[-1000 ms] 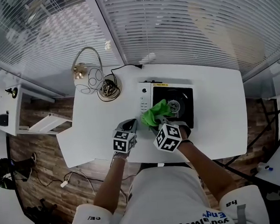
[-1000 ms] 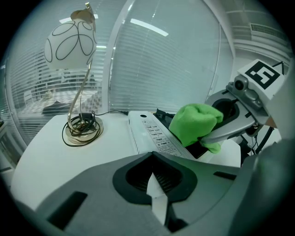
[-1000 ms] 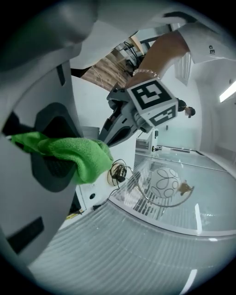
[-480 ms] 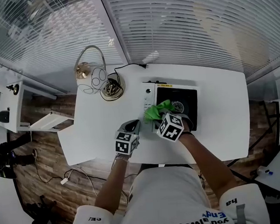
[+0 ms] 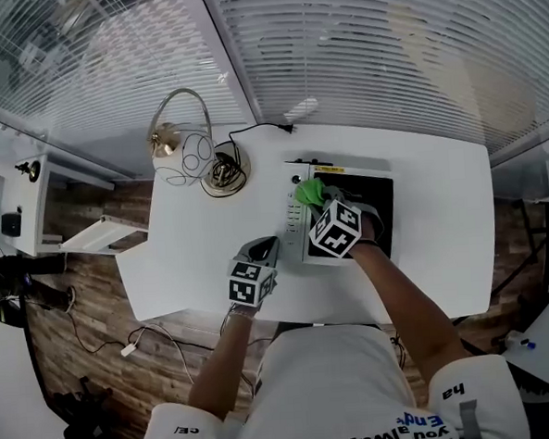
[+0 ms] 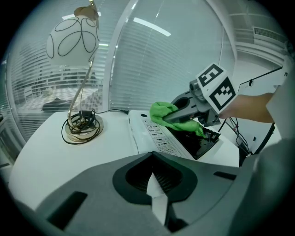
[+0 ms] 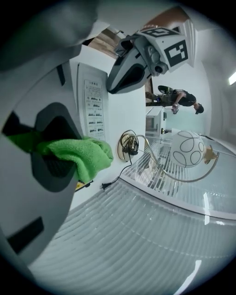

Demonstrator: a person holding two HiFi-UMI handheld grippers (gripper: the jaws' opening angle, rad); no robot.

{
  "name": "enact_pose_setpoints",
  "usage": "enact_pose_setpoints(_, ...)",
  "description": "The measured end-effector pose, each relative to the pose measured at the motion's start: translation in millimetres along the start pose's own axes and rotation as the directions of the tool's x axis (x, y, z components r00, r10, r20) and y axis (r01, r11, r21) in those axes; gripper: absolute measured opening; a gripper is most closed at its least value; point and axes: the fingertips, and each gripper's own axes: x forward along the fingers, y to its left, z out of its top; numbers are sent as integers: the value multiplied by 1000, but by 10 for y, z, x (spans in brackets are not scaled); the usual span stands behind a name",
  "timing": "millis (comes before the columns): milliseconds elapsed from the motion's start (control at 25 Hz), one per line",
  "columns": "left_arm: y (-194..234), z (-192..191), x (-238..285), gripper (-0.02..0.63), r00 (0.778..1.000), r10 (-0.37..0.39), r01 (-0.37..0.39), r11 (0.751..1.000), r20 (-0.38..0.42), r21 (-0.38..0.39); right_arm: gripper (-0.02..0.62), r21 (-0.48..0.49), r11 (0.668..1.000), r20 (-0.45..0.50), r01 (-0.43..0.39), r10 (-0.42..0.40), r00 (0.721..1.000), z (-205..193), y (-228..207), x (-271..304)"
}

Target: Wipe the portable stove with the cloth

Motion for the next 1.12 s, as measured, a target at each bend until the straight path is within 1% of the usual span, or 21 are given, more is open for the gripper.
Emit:
enact_pose_setpoints(80,7,0,2,11,1000,1,-1,1000,-1,-1,41,-7,1000,-12,24,-24,1000,7,-99,38)
enact_pose_setpoints(240,21,-9,9,11,1000,5,-5,1000,-3,-2,41,-10,999,-2,34,-34,999,23,-132,49)
enact_pose_setpoints(280,21,-9,11,11,1000,6,-6,1000,-4,-1,41,2,999,20,38,-38,999,56,-143,3)
enact_pose_setpoints(360,14,-10,8,11,1000,4,-4,1000,-5,2,40,53,997,100,53,-58,993,169,-201,-209)
enact_pose_setpoints(440,12,-4,5,11,1000,2,-2,1000,-3,7,41,123,990,186,70,-92,978,262,-307,-519)
enact_pose_setpoints(520,26,-3,4,11,1000,3,-3,1000,-1,11,41,175,979,231,105,-145,962,250,-444,-812)
enact_pose_setpoints(560,33,-3,6,11,1000,3,-3,1000,0,11,41,187,974,233,129,-172,957,192,-504,-925)
enact_pose_setpoints(640,37,-5,10,11,1000,4,-4,1000,3,11,41,183,968,194,170,-205,959,-33,-553,-1050)
enact_pose_setpoints(720,33,-8,8,11,1000,4,-4,1000,1,14,41,161,971,119,176,-196,973,-344,-476,-1029)
enact_pose_setpoints(800,32,-13,2,11,1000,3,-2,1000,-2,18,41,140,981,42,137,-144,989,-637,-288,-903)
enact_pose_setpoints(880,33,-14,1,11,1000,2,-2,1000,-4,22,41,105,990,-26,92,-90,996,-852,-74,-744)
enact_pose_setpoints(920,32,-12,3,11,1000,2,-2,1000,-5,23,41,84,993,-50,79,-75,996,-917,13,-677)
enact_pose_setpoints(1000,29,-3,8,11,1000,2,-2,1000,-6,27,40,50,996,-75,80,-76,994,-953,106,-610)
enact_pose_setpoints(1120,39,0,13,11,1000,6,-6,999,-8,32,40,43,996,-92,76,-72,993,-927,155,-597)
